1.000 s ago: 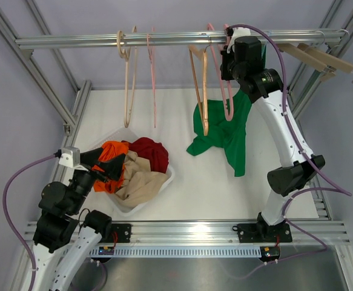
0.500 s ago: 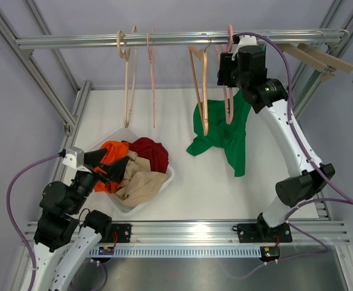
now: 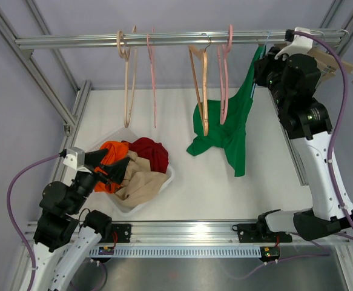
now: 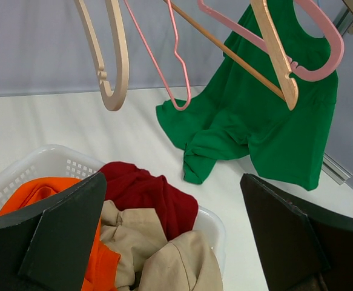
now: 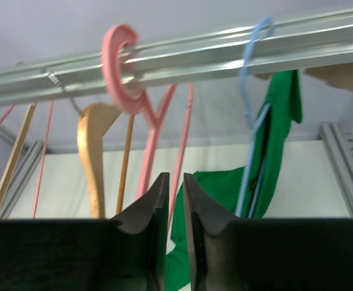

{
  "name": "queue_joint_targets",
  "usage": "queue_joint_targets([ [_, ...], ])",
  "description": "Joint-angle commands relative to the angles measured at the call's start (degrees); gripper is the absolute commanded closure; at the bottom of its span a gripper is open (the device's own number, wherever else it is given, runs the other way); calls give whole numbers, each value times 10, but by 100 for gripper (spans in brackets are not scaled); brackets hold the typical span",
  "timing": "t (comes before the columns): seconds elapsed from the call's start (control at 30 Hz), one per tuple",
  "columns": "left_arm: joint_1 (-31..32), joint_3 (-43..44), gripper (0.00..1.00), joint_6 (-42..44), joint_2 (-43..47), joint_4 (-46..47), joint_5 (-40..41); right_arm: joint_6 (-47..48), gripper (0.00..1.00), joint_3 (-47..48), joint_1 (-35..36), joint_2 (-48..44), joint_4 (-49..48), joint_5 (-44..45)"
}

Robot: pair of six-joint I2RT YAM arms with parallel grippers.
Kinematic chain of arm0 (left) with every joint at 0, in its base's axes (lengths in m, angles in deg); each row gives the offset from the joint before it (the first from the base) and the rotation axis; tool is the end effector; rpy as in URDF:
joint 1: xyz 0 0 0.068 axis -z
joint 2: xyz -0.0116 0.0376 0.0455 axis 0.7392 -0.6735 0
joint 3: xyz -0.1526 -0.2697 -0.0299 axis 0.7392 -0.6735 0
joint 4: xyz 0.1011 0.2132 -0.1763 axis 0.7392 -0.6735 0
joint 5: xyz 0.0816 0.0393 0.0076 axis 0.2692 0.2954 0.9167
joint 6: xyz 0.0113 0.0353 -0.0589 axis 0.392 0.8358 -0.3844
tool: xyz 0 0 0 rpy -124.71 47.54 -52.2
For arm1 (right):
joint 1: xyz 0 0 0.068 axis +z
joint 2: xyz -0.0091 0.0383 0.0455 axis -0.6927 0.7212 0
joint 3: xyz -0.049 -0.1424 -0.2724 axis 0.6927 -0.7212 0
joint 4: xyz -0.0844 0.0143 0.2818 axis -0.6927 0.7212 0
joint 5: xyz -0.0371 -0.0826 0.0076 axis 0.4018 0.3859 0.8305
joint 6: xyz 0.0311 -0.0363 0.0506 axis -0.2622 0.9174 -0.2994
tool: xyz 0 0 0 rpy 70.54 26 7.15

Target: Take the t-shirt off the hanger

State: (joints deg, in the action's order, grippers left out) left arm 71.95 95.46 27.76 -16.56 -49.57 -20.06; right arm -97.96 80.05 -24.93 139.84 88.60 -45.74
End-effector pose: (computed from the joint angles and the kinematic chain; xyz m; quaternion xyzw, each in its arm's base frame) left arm 0.0603 -0.0317 0.3716 0.0757 0.6664 -0.2783 0.6875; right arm 0.2817 0.0844 0.5888 0.0156 0.7204 0.1014 0.6860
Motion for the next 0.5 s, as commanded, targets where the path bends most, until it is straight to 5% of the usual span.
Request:
queue_joint_targets([
  [0.0,7,-2,1,12,7,22,-19,-25,81,-19,-32,23,-18,36],
  [0.1,13,-2,1,14,11,22,-18,-37,74,-7,-71,45,-2,22],
  [0.23,19,-2,1,16,14,21,-15,-41,50,8,-104,83,32,-15],
  [0.47,29,-3,1,17,17,22,-15,-42,53,-8,-108,90,23,-27],
])
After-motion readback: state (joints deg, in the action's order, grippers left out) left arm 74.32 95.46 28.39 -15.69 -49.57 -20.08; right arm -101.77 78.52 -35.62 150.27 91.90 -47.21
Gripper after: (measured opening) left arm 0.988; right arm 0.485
